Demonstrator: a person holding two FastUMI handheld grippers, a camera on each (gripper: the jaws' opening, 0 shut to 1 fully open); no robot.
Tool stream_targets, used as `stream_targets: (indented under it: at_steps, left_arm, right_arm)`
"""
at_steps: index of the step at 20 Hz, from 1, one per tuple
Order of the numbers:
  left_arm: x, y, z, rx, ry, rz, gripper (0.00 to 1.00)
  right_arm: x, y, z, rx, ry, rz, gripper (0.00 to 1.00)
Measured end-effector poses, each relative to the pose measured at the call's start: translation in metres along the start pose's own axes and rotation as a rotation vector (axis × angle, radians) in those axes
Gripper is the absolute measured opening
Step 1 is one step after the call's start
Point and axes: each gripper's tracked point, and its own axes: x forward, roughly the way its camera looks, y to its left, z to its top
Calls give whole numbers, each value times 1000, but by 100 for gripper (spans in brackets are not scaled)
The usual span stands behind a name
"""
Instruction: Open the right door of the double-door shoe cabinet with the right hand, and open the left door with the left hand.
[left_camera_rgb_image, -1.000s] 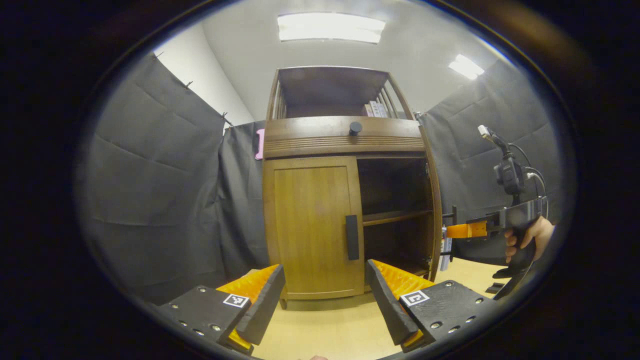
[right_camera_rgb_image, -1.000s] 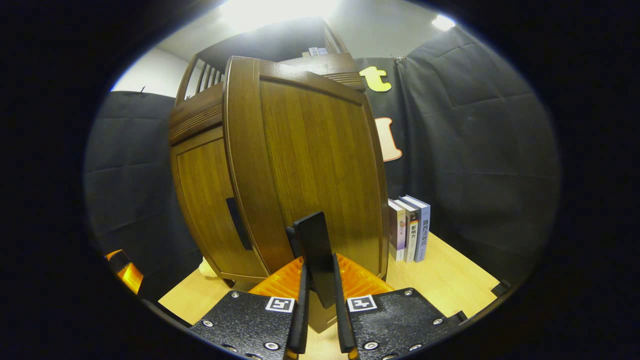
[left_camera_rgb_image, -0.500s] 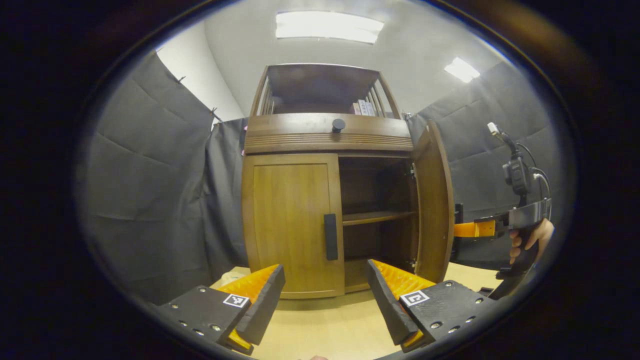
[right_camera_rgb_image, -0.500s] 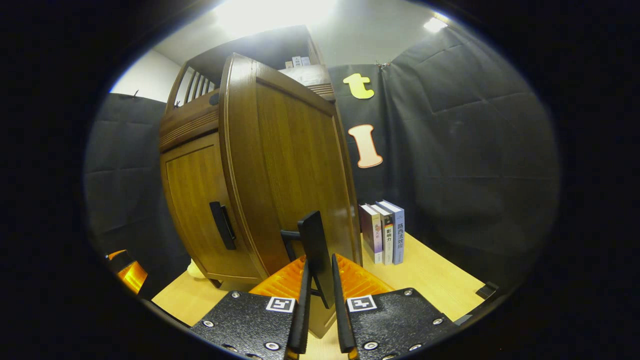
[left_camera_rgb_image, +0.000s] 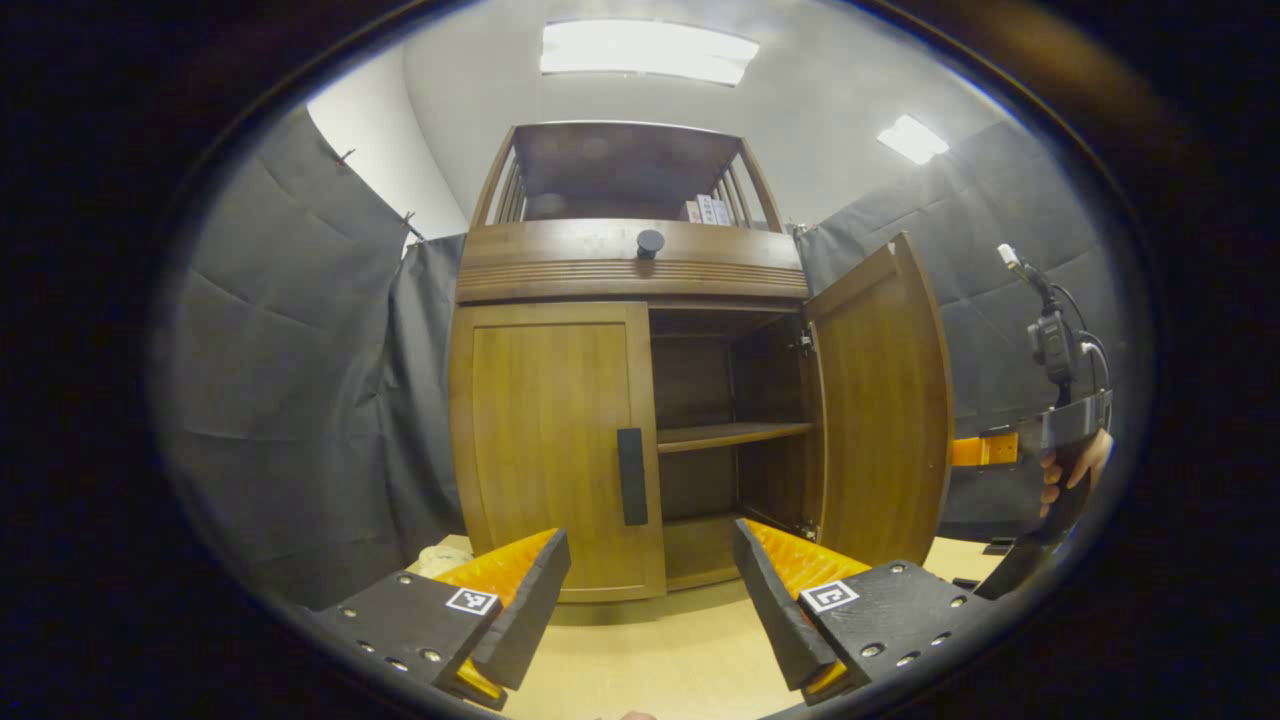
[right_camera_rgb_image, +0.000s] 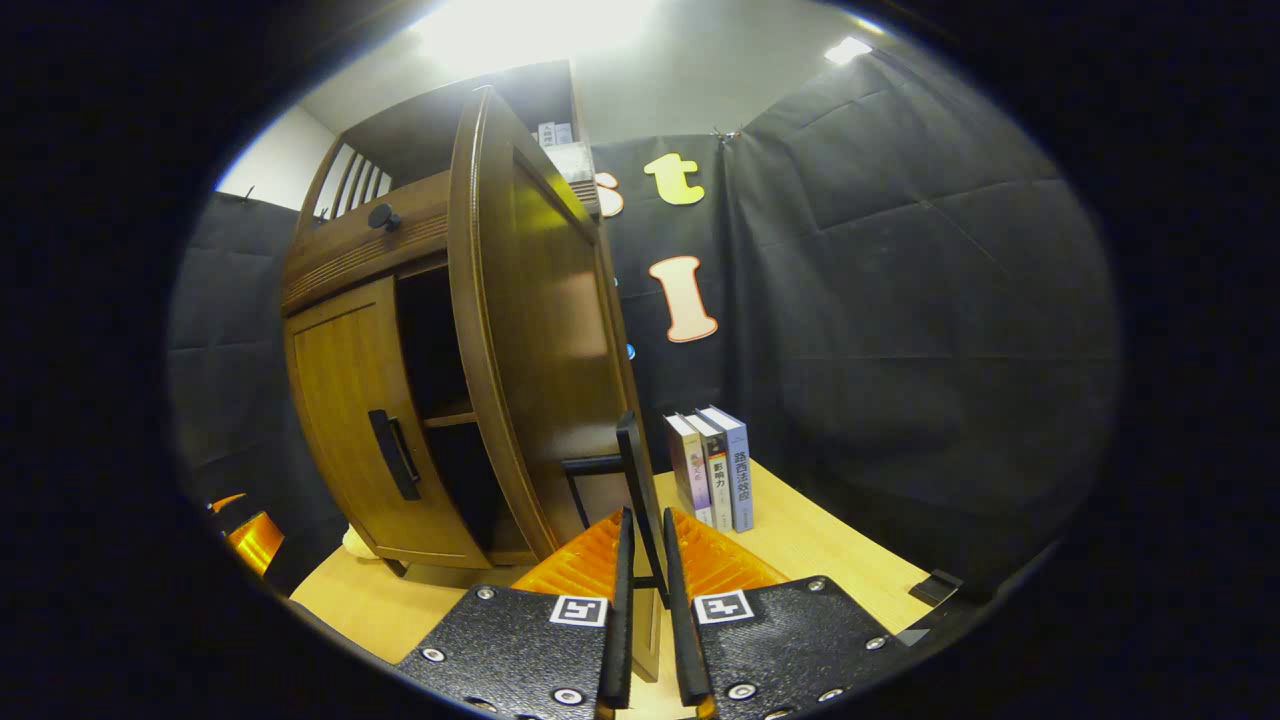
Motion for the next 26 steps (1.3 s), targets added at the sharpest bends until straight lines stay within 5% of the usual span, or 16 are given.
stream_targets:
  at_steps: [7,8,12,13,16,20,26]
  left_arm:
    - [37,-7,5,11,-2,-36,94]
    - [41,-7,4,13,-3,-40,93]
    - [64,-10,4,2,6,-46,93]
    - [72,-9,4,-6,8,-43,93]
    - [98,-1,0,-24,23,-26,93]
    - [134,12,-3,-22,27,16,93]
    - [191,35,-33,2,59,94,93]
  right_arm:
    - [-1,-31,5,-3,-14,-87,18]
    - [-3,-38,7,-10,-22,-106,10]
    - [-17,-54,27,-48,-66,-148,17]
    - [-19,-53,28,-49,-71,-140,27]
    - [-32,-53,39,-101,-109,-141,35]
    - [-44,-42,45,-92,-161,-82,94]
    - [-44,-43,32,-66,-137,-82,94]
